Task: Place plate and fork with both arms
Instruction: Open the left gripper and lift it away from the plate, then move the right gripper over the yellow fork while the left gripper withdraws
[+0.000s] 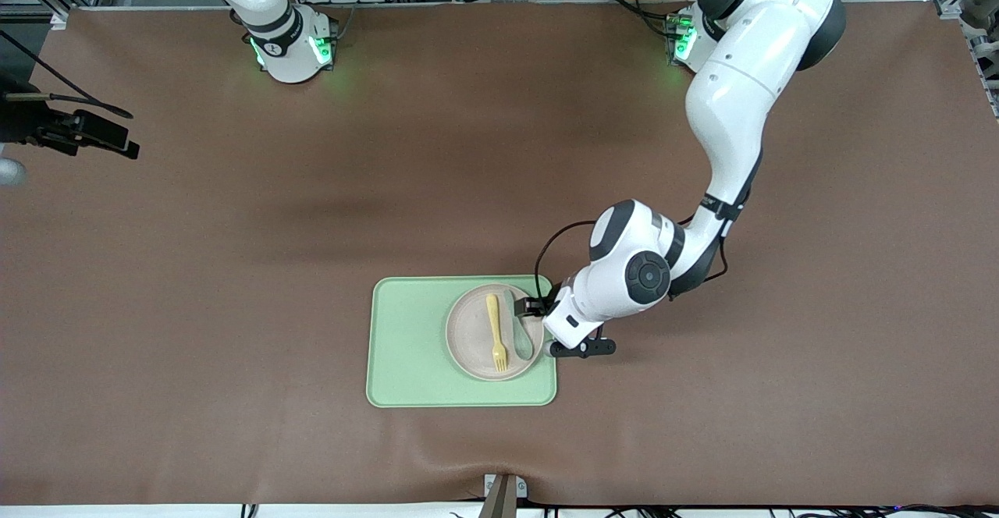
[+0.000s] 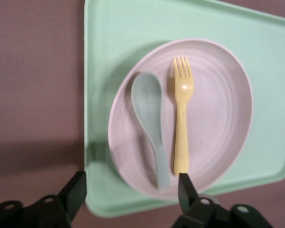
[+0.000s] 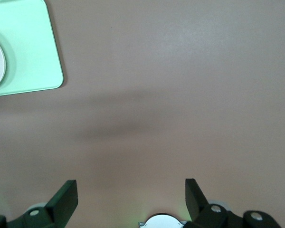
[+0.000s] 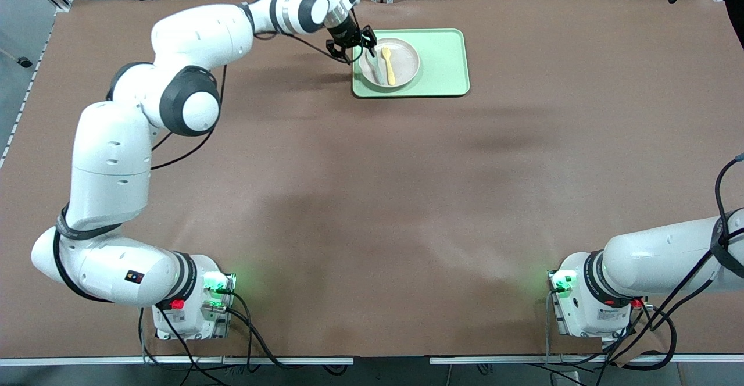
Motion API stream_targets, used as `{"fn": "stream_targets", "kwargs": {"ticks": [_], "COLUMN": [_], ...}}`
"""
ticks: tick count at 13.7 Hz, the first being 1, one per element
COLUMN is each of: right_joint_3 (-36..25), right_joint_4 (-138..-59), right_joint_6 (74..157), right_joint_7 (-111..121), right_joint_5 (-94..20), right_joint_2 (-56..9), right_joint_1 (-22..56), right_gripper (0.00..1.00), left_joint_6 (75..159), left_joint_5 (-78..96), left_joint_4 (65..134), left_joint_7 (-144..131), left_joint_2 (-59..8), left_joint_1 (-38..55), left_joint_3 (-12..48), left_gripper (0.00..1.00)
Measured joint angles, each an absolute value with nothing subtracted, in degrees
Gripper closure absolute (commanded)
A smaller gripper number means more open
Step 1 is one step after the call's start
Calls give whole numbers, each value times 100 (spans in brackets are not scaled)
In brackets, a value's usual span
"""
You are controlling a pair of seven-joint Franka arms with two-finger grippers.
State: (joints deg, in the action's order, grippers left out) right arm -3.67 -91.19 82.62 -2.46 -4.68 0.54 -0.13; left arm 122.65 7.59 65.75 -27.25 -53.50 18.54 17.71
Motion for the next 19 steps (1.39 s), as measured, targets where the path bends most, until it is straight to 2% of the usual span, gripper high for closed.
{"fn": "stream_targets", "kwargs": {"ticks": [4, 9, 14, 19], "right_joint_3": [-318, -269, -262, -257], "right_joint_4": [-9110, -9019, -8739, -8044], "right_joint_6": [8314, 8750, 9557, 10736], "right_joint_7": [-246, -330, -1531, -1893], "right_joint_5": [-538, -993, -1331, -1334], "right_joint_2": [17, -398, -1284, -2408], "right_joint_1": [241, 983, 1739, 2553], "right_gripper": [0, 0, 0, 0], "left_joint_6": [10215, 8760, 7762, 7487], "left_joint_5": [239, 175, 173, 173], "left_joint_4": [6513, 6499, 6518, 6772], "left_joint_7": [-2744, -2742, -2542, -1668], "left_joint_2": [-4334, -3002, -1967, -1250], "left_joint_1": [1594, 523, -510, -1288], "left_joint_3": [1644, 1602, 1613, 1615], "left_gripper": [0, 0, 0, 0]}}
